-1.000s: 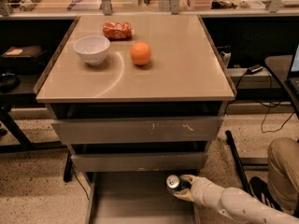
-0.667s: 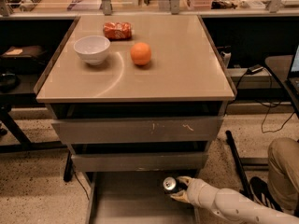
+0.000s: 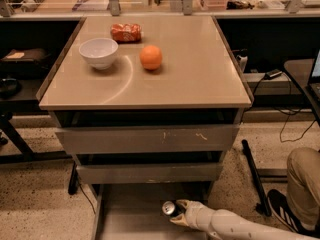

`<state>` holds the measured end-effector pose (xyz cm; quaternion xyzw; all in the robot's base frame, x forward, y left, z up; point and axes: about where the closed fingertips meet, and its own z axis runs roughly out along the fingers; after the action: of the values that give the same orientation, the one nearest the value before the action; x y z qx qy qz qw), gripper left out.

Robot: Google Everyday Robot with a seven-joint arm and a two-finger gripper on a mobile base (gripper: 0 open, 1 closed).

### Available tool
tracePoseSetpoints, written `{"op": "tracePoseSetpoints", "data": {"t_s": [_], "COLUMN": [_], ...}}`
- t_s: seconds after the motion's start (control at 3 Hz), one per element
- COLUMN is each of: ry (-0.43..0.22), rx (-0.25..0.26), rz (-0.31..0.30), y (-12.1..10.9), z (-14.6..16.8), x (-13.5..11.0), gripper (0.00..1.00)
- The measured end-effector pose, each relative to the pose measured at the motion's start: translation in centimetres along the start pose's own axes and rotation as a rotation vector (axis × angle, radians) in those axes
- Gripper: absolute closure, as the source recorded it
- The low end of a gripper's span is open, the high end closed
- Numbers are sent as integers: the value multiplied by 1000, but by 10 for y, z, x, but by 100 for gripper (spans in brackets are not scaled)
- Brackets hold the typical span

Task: Place pepsi can into bottom drawer

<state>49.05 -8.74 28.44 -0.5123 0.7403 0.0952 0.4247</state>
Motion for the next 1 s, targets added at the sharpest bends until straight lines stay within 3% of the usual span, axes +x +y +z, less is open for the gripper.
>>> {"op": "tracePoseSetpoints", "data": {"t_s": [0.33,1.0], "ry": [-16,-25], "rx": [-31,-32], "rz": [-29,-72], "y": [25,32], "z": [36,87], "x": [7,20], "gripper": [100,100]}}
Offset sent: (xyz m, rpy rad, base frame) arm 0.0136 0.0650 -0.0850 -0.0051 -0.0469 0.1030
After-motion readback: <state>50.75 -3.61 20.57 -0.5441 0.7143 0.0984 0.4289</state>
